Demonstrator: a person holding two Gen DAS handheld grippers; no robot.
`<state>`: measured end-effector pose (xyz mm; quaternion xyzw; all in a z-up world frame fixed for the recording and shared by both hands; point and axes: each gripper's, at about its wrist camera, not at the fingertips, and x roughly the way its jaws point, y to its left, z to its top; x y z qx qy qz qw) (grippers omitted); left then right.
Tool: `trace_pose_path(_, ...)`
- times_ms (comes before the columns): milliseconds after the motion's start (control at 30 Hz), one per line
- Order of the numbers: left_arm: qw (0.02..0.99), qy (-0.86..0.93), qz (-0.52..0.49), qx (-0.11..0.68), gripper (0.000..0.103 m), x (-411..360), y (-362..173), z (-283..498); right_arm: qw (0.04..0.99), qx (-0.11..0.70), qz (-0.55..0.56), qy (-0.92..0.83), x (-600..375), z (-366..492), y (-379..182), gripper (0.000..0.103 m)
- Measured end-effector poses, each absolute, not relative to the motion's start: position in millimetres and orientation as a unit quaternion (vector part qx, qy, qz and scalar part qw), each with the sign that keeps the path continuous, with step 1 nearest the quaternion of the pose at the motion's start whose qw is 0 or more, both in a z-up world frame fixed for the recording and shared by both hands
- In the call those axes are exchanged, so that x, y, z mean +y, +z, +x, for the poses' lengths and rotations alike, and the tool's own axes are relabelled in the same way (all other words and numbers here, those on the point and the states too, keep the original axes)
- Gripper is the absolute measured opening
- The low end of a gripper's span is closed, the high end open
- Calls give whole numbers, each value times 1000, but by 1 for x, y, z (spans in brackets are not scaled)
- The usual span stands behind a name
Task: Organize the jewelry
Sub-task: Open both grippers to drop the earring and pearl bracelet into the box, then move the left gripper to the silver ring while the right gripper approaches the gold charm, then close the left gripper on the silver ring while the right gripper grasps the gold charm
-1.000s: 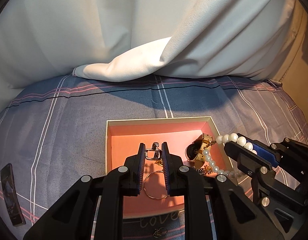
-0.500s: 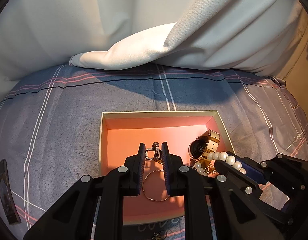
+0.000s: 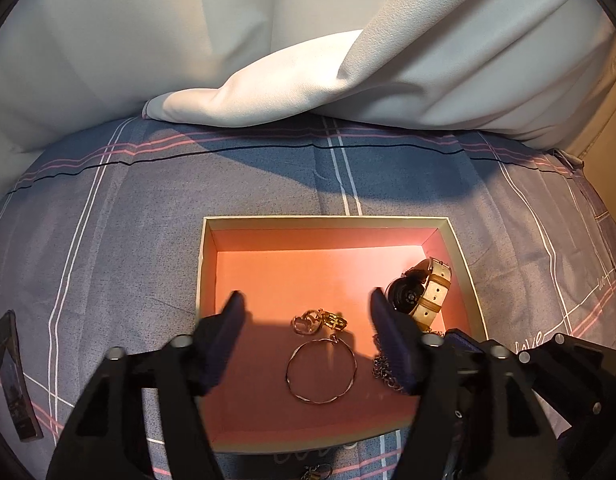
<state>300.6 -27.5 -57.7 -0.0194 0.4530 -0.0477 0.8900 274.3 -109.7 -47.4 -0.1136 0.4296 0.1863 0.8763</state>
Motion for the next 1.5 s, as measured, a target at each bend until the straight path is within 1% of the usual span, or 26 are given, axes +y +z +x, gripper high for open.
trace_pose_path(33, 898, -43, -23, 438, 94, -26, -53, 297, 881, 421, -120, 177, -110, 271, -46, 47)
trace_pose_path(67, 902, -41, -23, 429, 94, -25, -48, 294, 888, 409, -123, 168, -111, 267, -44, 73)
trace_pose_path(100, 904, -43, -18, 424, 95, -26, -45, 292, 892, 402, -121, 167, -113, 263, -42, 77)
trace_pose_path(233, 911, -56, -6, 408, 97, -25, -35, 276, 898, 398, -96, 160, -127, 248, -41, 77)
trace_pose_path(333, 912, -65, -17, 404, 97, -17, -37, 258, 897, 406, -72, 160, -138, 231, -48, 77)
trace_pose_path(433, 905, -76, -27, 417, 97, -11, -54, 237, 890, 423, -57, 158, -146, 212, -66, 77)
trace_pose_path(633, 892, -85, 14, 443, 95, -18, -102, 197, 870, 461, -39, 173, -144, 183, -102, 77)
trace_pose_path(700, 885, -92, 19, 456, 86, -19, -114, 191, 867, 465, -38, 175, -141, 177, -109, 77)
trace_pose_path(733, 883, -91, 22, 460, 84, -19, -119, 189, 866, 466, -39, 177, -140, 175, -111, 77)
trace_pose_path(767, 882, -90, 27, 463, 78, -19, -123, 187, 867, 464, -40, 177, -139, 173, -113, 77)
trace_pose_path(800, 883, -88, 32, 461, 75, -18, -125, 185, 868, 462, -43, 177, -138, 171, -113, 77)
trace_pose_path(900, 886, -91, 43, 452, 74, -18, -126, 183, 868, 462, -47, 179, -135, 172, -114, 77)
trace_pose_path(933, 888, -90, 48, 449, 72, -18, -127, 184, 868, 461, -48, 179, -134, 173, -115, 77)
trace_pose_path(1000, 890, -84, 61, 445, 63, -19, -129, 184, 868, 460, -51, 178, -132, 172, -116, 77)
trace_pose_path(1067, 891, -84, 69, 440, 59, -20, -130, 183, 868, 459, -55, 179, -131, 172, -116, 76)
trace_pose_path(1133, 893, -86, 68, 437, 49, -20, -128, 182, 869, 457, -57, 182, -129, 172, -115, 73)
trace_pose_path(1200, 895, -90, 59, 434, 30, -17, -126, 183, 868, 456, -58, 186, -128, 172, -115, 63)
trace_pose_path(1233, 894, -94, 53, 434, 25, -16, -125, 183, 869, 455, -61, 188, -127, 172, -114, 58)
trace_pose_path(1267, 894, -99, 46, 435, 20, -15, -124, 184, 869, 453, -63, 188, -126, 172, -114, 44)
trace_pose_path(1300, 893, -106, 39, 436, 18, -13, -124, 184, 869, 453, -63, 188, -126, 173, -113, 33)
trace_pose_path(1333, 892, -112, 31, 437, 18, -12, -123, 184, 870, 453, -62, 186, -128, 173, -112, 29)
trace_pose_path(1367, 892, -116, 22, 437, 18, -10, -122, 184, 870, 453, -58, 186, -130, 173, -112, 20)
trace_pose_path(1433, 892, -122, 7, 436, 18, -8, -119, 184, 870, 454, -46, 186, -134, 174, -112, 14)
trace_pose_path(1500, 894, -124, 1, 431, 18, -6, -114, 183, 871, 453, -41, 187, -135, 174, -111, 14)
